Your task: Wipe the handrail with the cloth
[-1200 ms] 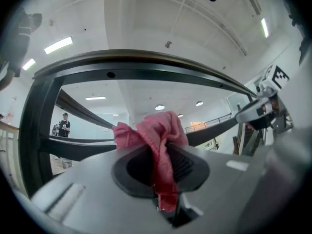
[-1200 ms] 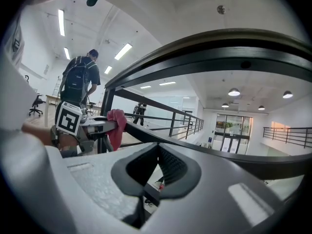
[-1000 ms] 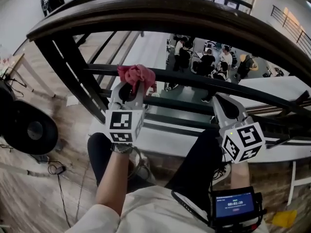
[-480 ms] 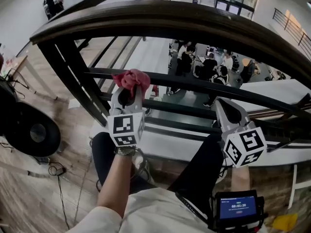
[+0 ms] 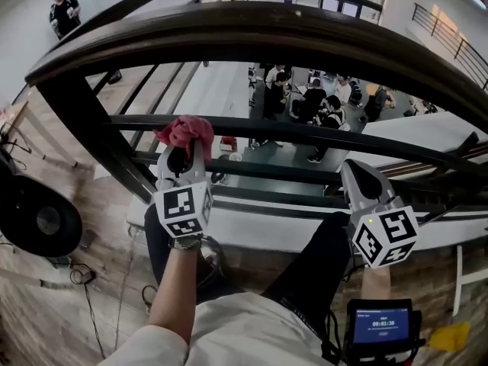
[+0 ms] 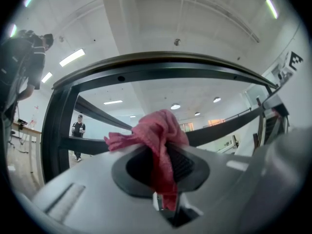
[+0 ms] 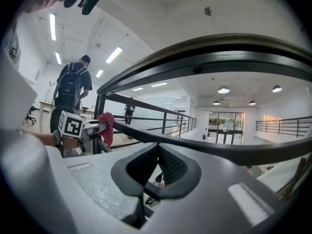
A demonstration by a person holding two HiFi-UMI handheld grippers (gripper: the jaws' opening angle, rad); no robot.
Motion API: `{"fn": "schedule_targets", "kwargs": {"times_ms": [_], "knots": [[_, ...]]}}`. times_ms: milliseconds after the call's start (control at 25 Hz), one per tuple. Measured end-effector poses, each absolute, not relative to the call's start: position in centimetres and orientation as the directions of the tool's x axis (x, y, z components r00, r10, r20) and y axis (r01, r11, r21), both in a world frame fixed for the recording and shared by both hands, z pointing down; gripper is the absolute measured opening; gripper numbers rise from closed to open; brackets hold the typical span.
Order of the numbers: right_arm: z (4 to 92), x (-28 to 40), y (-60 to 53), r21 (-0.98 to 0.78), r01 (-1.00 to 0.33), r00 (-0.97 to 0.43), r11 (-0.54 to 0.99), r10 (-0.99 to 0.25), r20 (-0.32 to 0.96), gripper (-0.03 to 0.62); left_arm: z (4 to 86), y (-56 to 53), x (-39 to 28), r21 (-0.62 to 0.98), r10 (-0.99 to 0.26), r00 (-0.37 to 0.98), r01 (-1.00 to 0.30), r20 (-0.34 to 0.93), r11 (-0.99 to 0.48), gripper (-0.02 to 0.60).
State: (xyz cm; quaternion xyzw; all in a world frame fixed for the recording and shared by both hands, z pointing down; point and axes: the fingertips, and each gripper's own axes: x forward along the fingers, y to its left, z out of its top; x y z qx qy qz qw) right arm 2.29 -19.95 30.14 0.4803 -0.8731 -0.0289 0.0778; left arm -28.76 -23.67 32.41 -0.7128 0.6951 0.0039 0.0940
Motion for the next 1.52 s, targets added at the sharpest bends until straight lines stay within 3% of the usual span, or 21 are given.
{"fn": "schedule_targets", "kwargs": {"times_ms": [520, 1080, 1520], "knots": [[27.9, 9.2, -18.8, 0.1, -0.882, -0.456, 0.46, -0.888, 0.059, 0.003, 31.9, -23.4, -20.8, -0.189, -0.983, 0.136, -0.976, -0.122, -0.111, 0.072], [29.4, 14.9, -16.4, 0.079, -0.889, -0.442, 0.451, -0.891, 0.106, 0.003, 27.5, -23.7, -15.7, -0.263, -0.971, 0.179, -0.955, -0.157, -0.133, 0.071], [30.6, 17.6, -14.5, 0.066, -0.895, -0.433, 0.442, -0.894, 0.117, 0.003, 28.2, -27.1, -15.3, -0.141, -0.972, 0.235, -0.962, 0.002, -0.233, 0.069]]}}
